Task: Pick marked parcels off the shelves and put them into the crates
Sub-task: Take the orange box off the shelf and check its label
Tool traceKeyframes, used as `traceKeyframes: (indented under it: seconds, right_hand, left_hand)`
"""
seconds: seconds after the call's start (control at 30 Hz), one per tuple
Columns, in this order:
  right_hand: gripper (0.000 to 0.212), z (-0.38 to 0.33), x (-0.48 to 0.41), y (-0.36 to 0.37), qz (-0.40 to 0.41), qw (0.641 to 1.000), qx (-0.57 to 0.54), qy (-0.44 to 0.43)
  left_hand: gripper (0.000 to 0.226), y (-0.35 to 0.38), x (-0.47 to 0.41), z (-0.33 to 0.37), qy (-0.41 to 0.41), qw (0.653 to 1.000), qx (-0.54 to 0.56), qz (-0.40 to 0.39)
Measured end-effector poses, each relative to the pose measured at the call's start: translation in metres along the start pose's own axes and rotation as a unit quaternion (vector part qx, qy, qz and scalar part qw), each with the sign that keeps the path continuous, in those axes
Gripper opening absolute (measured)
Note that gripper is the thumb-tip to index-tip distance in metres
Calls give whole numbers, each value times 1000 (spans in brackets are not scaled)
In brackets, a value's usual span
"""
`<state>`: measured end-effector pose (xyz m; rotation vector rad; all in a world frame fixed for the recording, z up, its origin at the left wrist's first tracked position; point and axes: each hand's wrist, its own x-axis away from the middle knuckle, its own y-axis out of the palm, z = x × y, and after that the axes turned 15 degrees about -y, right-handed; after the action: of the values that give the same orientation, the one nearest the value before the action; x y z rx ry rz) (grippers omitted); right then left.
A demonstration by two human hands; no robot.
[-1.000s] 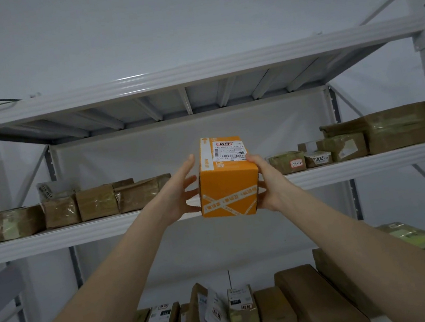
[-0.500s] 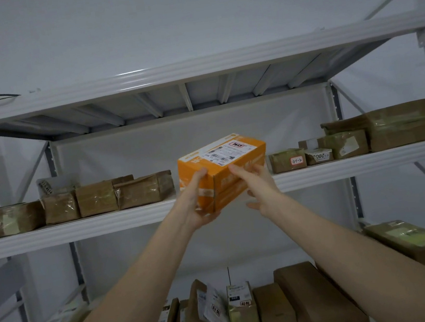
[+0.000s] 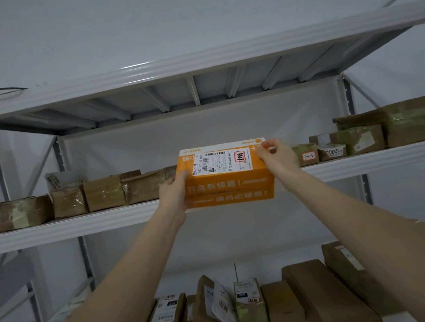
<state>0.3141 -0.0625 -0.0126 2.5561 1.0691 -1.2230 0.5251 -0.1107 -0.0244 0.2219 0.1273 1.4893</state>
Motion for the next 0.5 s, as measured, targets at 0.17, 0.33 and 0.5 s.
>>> traceKeyframes:
  seconds: [0.17, 0.33, 0.5]
  right_hand:
    - [70, 4, 8, 4, 2, 998, 66, -10]
    - [110, 5, 16, -5, -92, 995, 20, 13]
    - [63, 7, 31, -12, -147, 988, 38, 4]
  left_hand:
    - [41, 14, -4, 0, 102, 993, -24, 56]
    - [53, 40, 5, -11, 88, 994, -48, -52]
    - [73, 44, 9, -21, 57, 985, -118, -116]
